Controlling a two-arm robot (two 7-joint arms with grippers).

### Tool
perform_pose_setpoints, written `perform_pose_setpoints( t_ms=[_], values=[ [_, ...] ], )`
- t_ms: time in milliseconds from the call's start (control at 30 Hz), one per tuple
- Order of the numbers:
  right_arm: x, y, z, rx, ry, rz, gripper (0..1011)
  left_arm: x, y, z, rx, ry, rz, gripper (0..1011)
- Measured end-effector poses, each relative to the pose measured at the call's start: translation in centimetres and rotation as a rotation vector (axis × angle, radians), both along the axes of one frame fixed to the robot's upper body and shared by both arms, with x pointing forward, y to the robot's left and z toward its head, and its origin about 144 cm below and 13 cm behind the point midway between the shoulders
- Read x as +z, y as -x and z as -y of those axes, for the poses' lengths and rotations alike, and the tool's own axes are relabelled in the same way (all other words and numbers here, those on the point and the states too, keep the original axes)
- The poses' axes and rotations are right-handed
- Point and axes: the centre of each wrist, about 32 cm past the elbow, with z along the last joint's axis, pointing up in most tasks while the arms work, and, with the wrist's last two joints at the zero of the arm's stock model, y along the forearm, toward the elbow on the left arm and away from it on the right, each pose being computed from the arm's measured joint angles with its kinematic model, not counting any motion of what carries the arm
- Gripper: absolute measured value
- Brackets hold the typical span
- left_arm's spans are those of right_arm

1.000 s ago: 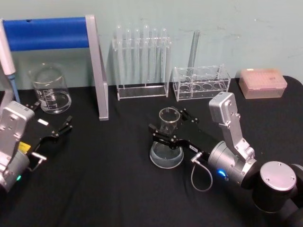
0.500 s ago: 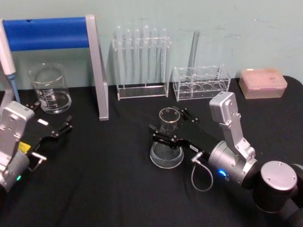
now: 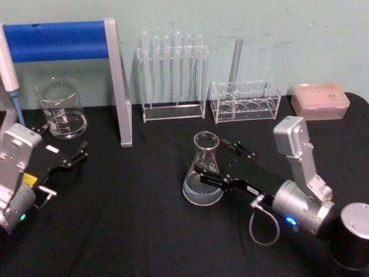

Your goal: Grasp the erlenmeyer flask with one hand, shake it three times, then place it back.

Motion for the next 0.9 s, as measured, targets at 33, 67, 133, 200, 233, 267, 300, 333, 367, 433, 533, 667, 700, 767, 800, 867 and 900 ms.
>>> perform_pose_setpoints(
  t_ms=[33,67,133,200,233,267,300,333,367,433,533,667,700,767,800,867,900],
  values=[
    [0.1,0.3,0.4,0.003,0.000,-0.001,1000,0.0,0.0,0.0,0.000,0.000,0.000,1001],
    [0.1,0.3,0.4,0.003,0.000,-0.001,1000,0.0,0.0,0.0,0.000,0.000,0.000,1001],
    [0.3,0.7,1.0,0.011,0.000,-0.001,1000,0.0,0.0,0.0,0.000,0.000,0.000,1001],
    [0.5,1.2,1.6,0.023,0.001,0.000,1000,0.0,0.0,0.0,0.000,0.000,0.000,1001],
    [0.6,1.5,2.0,0.028,0.002,0.000,1000,0.0,0.0,0.0,0.000,0.000,0.000,1001],
    [0.6,1.6,2.2,0.029,0.003,-0.001,1000,0.0,0.0,0.0,0.000,0.000,0.000,1001],
    [0.6,1.7,2.3,0.029,0.004,-0.001,1000,0.0,0.0,0.0,0.000,0.000,0.000,1001],
    [0.7,1.9,2.7,0.027,0.005,-0.001,1000,0.0,0.0,0.0,0.000,0.000,0.000,1001],
    [0.7,2.1,2.9,0.024,0.006,-0.001,1000,0.0,0.0,0.0,0.000,0.000,0.000,1001],
    [0.8,2.2,3.3,0.015,0.008,0.001,1000,0.0,0.0,0.0,0.000,0.000,0.000,1001],
    [0.9,2.4,3.9,-0.013,0.009,0.005,1000,0.0,0.0,0.0,0.000,0.000,0.000,1001],
    [1.0,2.4,4.6,-0.075,0.005,0.015,1000,0.0,0.0,0.0,0.000,0.000,0.000,1001],
    [0.9,2.2,4.8,-0.108,0.003,0.017,1000,0.0,0.0,0.0,0.000,0.000,0.000,1001],
    [0.8,2.0,5.0,-0.141,0.006,0.021,1000,0.0,0.0,0.0,0.000,0.000,0.000,1000],
    [0.8,1.8,5.1,-0.174,0.011,0.029,1000,0.0,0.0,0.0,0.000,0.000,0.000,1001],
    [0.7,1.5,5.2,-0.207,0.016,0.038,1000,0.0,0.0,0.0,0.000,0.000,0.000,1001],
    [0.6,1.4,5.3,-0.222,0.018,0.043,1000,0.0,0.0,0.0,0.000,0.000,0.000,1001]
  ],
)
